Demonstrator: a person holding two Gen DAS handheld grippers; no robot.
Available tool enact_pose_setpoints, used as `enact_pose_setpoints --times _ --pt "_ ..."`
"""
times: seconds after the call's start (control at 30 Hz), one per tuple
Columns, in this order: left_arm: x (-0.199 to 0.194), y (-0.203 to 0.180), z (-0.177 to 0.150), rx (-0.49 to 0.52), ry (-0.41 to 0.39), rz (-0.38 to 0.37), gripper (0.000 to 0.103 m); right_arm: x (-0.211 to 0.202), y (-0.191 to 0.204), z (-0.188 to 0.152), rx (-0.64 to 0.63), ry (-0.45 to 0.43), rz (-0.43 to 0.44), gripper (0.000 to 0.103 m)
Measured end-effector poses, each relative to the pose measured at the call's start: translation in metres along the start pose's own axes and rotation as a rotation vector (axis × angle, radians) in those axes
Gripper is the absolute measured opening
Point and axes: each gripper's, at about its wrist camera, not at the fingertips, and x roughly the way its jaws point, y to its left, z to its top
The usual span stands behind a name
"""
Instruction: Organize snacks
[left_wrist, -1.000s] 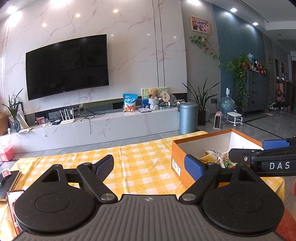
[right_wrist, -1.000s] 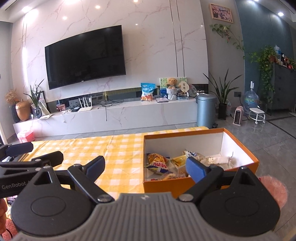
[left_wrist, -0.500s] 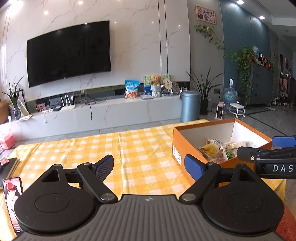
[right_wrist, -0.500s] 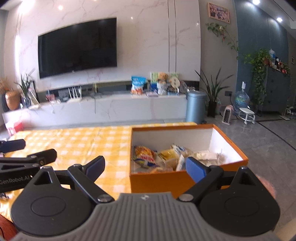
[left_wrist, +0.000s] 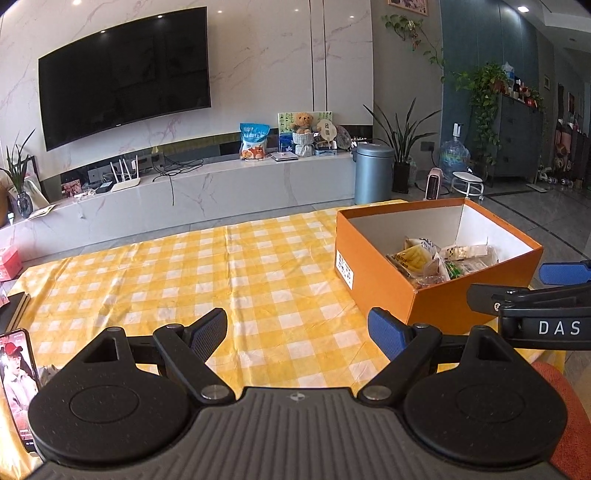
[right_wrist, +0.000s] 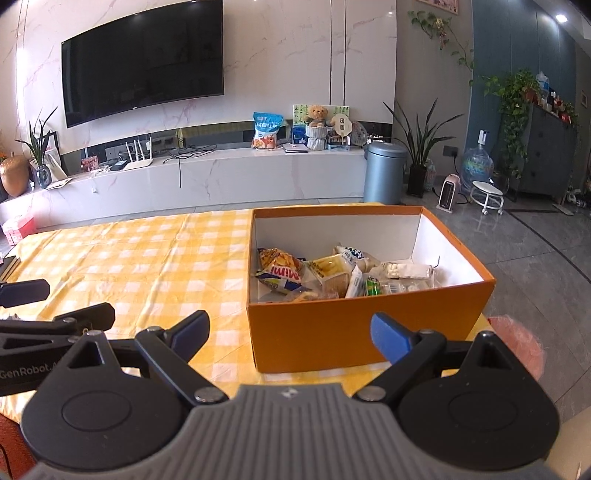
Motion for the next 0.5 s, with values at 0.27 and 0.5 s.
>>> enact_pose_setpoints --times 0.27,0.5 --pt "0.0017 -0.0026 0.003 0.003 0.006 -0.002 0.101 0.0 -0.0014 -0.0003 0.004 0.002 -0.006 0.092" --pt "0.0022 -0.0033 0.0034 0.006 0.011 -0.003 0.101 0.0024 0.0003 0.0006 0.001 0.01 -0.011 0.092"
